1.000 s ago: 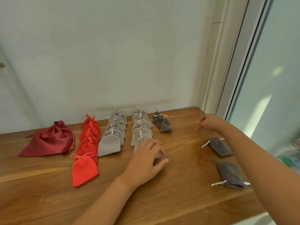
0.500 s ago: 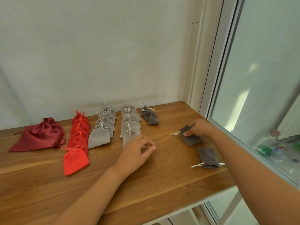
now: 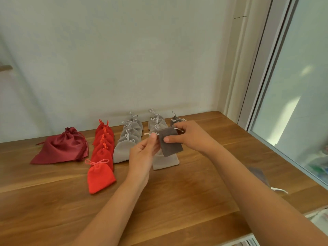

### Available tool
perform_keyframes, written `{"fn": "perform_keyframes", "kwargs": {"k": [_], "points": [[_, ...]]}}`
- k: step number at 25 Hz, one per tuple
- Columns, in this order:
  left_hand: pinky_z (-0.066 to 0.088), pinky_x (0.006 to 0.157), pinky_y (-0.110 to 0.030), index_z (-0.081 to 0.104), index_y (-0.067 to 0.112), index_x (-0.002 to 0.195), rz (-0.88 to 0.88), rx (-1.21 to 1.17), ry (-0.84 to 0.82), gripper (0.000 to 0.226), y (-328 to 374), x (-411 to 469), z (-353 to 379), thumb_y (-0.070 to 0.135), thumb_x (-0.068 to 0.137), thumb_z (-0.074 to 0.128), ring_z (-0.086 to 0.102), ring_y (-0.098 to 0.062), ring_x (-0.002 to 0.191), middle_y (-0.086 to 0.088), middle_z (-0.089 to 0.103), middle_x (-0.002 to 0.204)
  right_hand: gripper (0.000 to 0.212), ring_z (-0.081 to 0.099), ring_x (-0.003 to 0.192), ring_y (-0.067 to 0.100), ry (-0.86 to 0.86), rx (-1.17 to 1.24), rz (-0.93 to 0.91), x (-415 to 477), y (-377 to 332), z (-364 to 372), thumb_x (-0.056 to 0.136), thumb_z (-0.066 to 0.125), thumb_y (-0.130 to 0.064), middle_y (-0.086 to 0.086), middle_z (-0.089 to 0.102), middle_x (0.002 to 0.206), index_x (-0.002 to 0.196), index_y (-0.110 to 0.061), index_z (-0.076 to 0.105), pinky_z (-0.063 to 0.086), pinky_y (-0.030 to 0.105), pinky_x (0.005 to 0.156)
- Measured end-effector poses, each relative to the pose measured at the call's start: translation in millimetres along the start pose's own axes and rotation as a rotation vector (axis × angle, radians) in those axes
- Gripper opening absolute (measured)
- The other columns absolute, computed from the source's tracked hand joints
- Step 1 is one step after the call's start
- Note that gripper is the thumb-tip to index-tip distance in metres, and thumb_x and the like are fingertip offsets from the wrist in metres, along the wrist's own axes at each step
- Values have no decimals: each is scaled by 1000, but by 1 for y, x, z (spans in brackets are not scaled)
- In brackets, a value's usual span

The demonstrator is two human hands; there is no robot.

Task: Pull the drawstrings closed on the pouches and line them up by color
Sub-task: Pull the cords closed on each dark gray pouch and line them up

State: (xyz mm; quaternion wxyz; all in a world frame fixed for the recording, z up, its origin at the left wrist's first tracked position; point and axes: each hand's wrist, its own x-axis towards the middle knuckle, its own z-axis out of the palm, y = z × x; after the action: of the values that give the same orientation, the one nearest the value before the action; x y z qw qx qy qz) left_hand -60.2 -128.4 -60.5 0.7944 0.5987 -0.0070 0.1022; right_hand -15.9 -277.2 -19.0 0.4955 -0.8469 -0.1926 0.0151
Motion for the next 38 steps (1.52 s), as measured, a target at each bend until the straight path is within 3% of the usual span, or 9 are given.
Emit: {"fn": "perform_keyframes", "kwargs": {"k": [2, 6, 9, 13, 17, 21, 28, 33, 38], "points": [[56, 85, -27, 71, 10, 97, 14, -47, 58, 20, 1, 5, -6, 19, 95, 53, 67, -22, 101, -8, 73, 100, 10, 60, 66, -11, -23, 43, -27, 6, 2, 13, 79, 76, -22, -11, 69, 78, 86, -24, 69, 44, 7, 58], [48, 93, -47, 72, 13, 98, 38, -69, 145, 18, 0, 15, -15, 19, 93, 56, 63, -32, 105, -13, 72, 103, 26, 66, 85, 11, -28, 259, -50, 14, 9, 26, 85, 69, -17, 16, 71, 100, 107, -2, 69, 55, 26, 75], [51, 93, -45, 70, 11, 101, 67, -101, 148, 21, 0, 18, -17, 18, 96, 51, 64, -31, 106, -14, 71, 105, 24, 57, 76, 12, -20, 295, -116, 15, 14, 27, 93, 59, -16, 24, 64, 84, 99, 5, 69, 49, 21, 69], [57, 75, -28, 70, 15, 91, 88, -102, 132, 32, 4, 21, -22, 19, 101, 40, 70, -18, 90, -5, 74, 93, 38, 47, 60, 4, -64, 79, -174, 11, 18, 26, 99, 46, -24, 3, 52, 63, 83, 6, 63, 40, 13, 65], [55, 77, -29, 57, 7, 85, 23, -323, 178, 28, 18, 29, -36, 17, 102, 37, 66, -16, 79, -2, 72, 76, 35, 43, 56, 4, -106, 81, -214, 5, 21, 14, 99, 44, -27, -11, 48, 55, 85, -8, 70, 37, 13, 60], [57, 65, -24, 53, 10, 78, 17, -435, 149, 30, 28, 30, -41, 14, 102, 36, 61, -9, 57, 4, 54, 52, 32, 45, 58, 8, -142, 113, -245, 4, 19, 18, 99, 46, -22, -4, 52, 59, 84, -7, 71, 39, 14, 62], [48, 53, -13, 70, 7, 93, -144, -79, 0, 22, 26, 20, -34, 18, 95, 51, 50, -3, 48, 5, 51, 59, 9, 62, 71, 8, 68, 462, -146, 7, 27, 19, 80, 70, -11, 4, 72, 80, 88, -13, 76, 48, 17, 67], [40, 52, -13, 75, 3, 92, -262, 295, -260, 24, 28, 12, -32, 15, 94, 54, 39, -4, 48, 7, 47, 55, 11, 65, 101, 13, -32, 405, -237, 5, 21, 27, 82, 67, -7, -1, 71, 106, 89, -13, 73, 52, 24, 86], [41, 60, -17, 74, -1, 91, -227, 313, -357, 28, 33, 7, -24, 6, 93, 47, 41, -8, 55, 2, 50, 60, 10, 67, 71, 9, -81, 442, -207, 0, 16, 29, 81, 68, -2, -1, 71, 77, 91, -5, 71, 53, 16, 66]]}}
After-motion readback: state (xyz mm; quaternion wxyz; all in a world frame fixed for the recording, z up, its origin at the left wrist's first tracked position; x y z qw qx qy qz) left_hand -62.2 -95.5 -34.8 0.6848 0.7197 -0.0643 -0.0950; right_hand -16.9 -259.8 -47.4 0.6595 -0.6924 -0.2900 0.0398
